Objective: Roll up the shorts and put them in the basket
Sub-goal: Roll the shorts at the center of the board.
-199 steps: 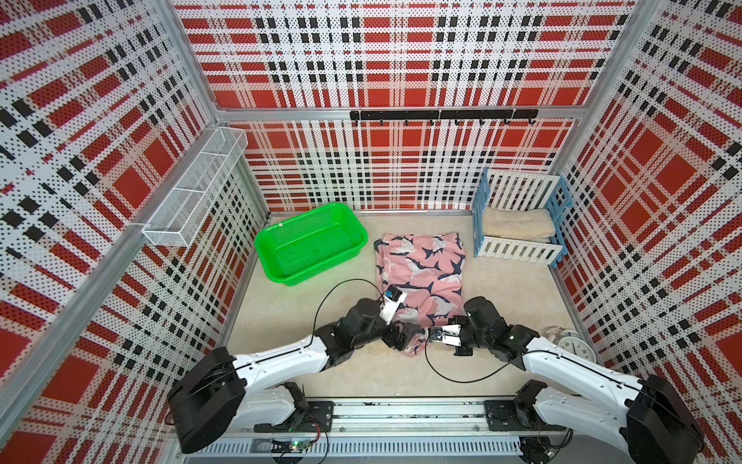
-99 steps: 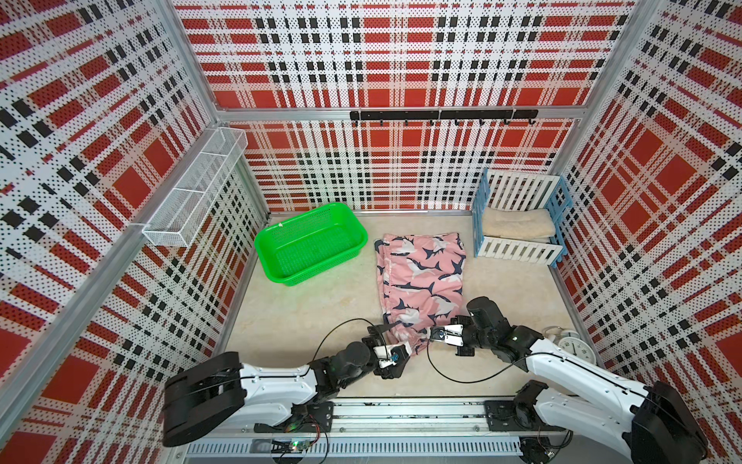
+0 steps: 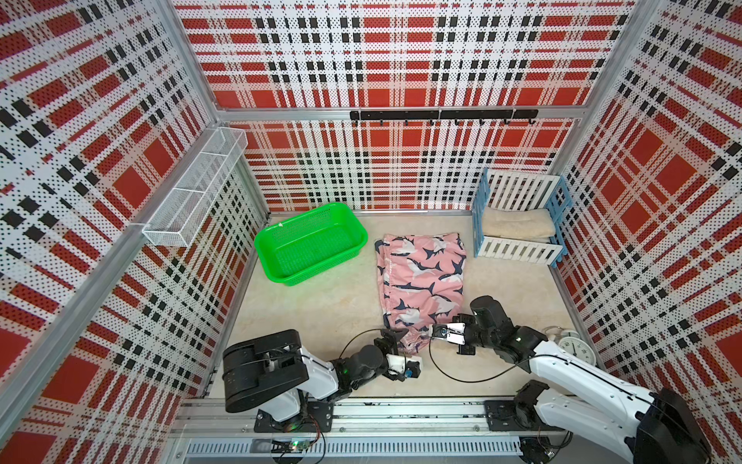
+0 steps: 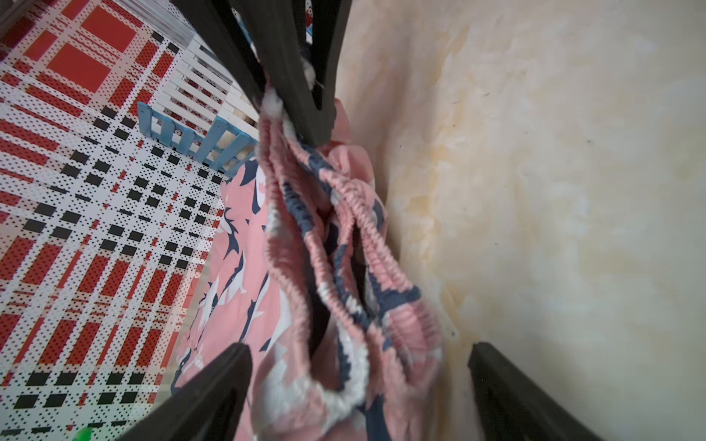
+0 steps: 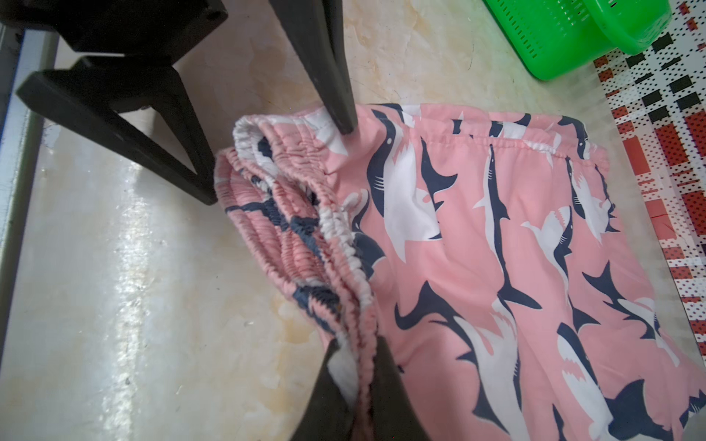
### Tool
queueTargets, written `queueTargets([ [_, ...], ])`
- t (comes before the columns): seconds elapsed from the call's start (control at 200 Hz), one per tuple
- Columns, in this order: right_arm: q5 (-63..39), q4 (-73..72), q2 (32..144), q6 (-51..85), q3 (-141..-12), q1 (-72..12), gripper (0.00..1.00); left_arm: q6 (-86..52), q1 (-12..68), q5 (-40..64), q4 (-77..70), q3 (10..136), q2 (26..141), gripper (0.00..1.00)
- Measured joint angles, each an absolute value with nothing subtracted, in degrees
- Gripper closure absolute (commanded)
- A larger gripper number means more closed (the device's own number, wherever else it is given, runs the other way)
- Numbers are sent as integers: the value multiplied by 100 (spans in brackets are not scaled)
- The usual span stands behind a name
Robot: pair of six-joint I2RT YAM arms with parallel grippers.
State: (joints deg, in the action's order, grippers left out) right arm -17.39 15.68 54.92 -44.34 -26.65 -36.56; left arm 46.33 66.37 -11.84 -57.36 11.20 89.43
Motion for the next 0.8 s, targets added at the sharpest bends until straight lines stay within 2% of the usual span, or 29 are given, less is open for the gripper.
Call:
queueTargets([
  [0.03,-1745,1570,5478,-4418,-2668,-3656,100,4641,6578,-1131,-5789,1146,8997,26],
  [0.07,-1758,1581,5468,-4397,-2668,-3656,100,4615,6479,-1055,-5863,1184,9067,48],
  [0.09,-1761,1590,5461,-4383,-2668,-3656,100,4578,6425,-1009,-5881,1210,9096,54],
  [0.135,-1763,1608,5457,-4366,-2665,-3656,100,4545,6309,-899,-5916,1271,9157,62],
  [0.225,-1754,1619,5457,-4309,-2668,-3653,100,4418,6123,-698,-5946,1347,9174,72],
  [0.356,-1741,1577,5465,-3986,-2668,-3651,100,3986,5874,-303,-5695,1352,8816,82],
  [0.556,-1734,1157,6010,-2532,-2873,-3629,100,2740,5374,543,-4783,1389,7859,85],
  [0.802,-1251,1044,6825,-1201,-3487,-3629,100,1118,4941,1048,-3614,1841,7649,88],
])
